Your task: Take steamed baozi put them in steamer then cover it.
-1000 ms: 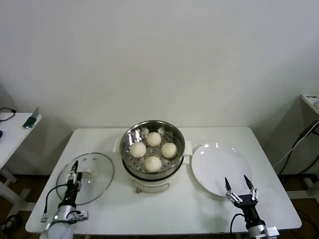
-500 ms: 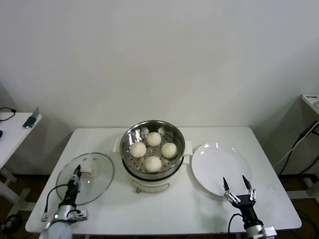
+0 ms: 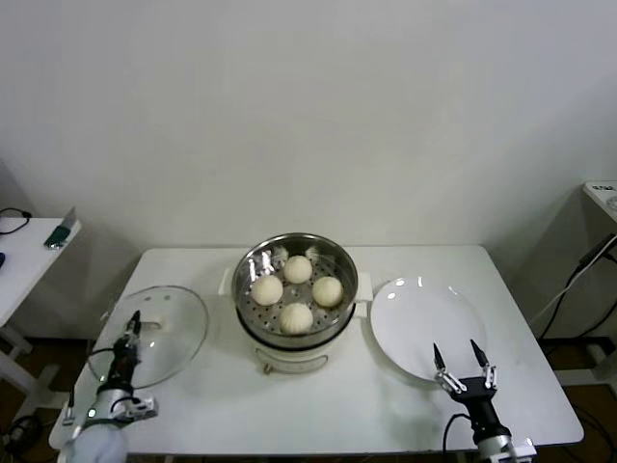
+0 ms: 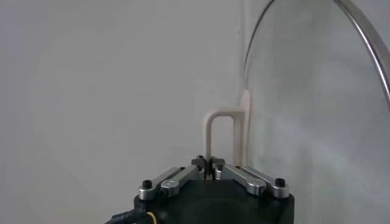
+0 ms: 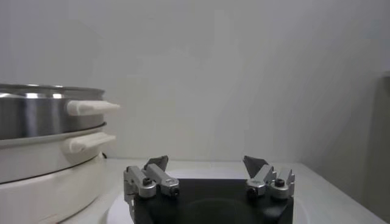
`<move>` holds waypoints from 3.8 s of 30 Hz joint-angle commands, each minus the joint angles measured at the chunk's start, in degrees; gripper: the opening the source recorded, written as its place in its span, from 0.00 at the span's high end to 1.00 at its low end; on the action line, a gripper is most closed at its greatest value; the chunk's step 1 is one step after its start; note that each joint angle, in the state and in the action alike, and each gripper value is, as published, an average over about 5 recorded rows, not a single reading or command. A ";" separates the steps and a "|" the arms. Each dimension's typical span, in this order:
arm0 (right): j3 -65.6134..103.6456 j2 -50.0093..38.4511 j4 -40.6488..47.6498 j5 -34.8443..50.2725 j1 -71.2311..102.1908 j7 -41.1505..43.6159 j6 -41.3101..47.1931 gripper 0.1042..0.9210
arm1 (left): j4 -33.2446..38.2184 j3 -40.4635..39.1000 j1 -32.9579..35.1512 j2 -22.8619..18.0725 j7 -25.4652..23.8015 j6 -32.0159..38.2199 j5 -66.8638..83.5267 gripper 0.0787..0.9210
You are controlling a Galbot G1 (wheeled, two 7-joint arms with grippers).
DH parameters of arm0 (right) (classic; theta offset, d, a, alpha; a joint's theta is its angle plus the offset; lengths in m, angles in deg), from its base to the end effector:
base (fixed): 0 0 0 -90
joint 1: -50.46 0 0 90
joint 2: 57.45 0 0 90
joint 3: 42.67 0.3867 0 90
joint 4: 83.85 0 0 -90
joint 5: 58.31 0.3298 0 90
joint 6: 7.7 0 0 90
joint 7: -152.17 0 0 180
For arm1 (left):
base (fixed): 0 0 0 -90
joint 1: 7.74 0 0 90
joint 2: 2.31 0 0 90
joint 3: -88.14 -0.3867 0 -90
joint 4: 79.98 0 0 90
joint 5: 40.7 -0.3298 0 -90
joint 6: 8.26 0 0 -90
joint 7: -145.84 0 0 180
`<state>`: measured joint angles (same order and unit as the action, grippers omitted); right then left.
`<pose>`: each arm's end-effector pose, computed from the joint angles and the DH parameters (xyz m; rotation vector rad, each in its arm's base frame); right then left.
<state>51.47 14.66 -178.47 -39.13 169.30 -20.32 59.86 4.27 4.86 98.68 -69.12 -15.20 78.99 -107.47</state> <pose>0.1254 -0.1332 -0.4520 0.1314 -3.1265 0.0001 0.2078 0.2006 -0.4477 0.1976 -2.0638 -2.1789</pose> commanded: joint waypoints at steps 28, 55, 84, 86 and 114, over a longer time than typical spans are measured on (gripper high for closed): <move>-0.55 2.87 -0.11 -8.39 -2.74 -6.81 3.29 0.12 | 40.61 -32.91 -11.33 -3.64 -35.88 -39.10 -12.01 0.93; 1.38 2.61 -0.03 -5.89 -0.84 -7.75 -0.09 0.12 | 20.24 -44.57 -18.02 -17.37 -29.91 -37.68 -23.15 0.93; 1.91 2.88 0.13 -5.67 -0.63 -7.76 -1.08 0.12 | 16.31 -40.74 -18.64 -15.88 -29.32 -37.36 -23.10 0.93; 1.91 2.90 0.12 -5.70 -0.65 -7.74 -1.08 0.12 | 16.23 -40.73 -18.52 -16.01 -29.28 -37.35 -23.06 0.93; 0.28 1.39 -2.79 -2.57 0.87 -10.13 7.79 0.12 | 40.73 -37.86 -8.25 -8.62 -22.33 -30.93 -0.77 0.32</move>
<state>52.30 16.33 -180.47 -42.07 169.89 -30.76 65.60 34.56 -36.71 84.58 -80.24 -44.52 42.66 -119.80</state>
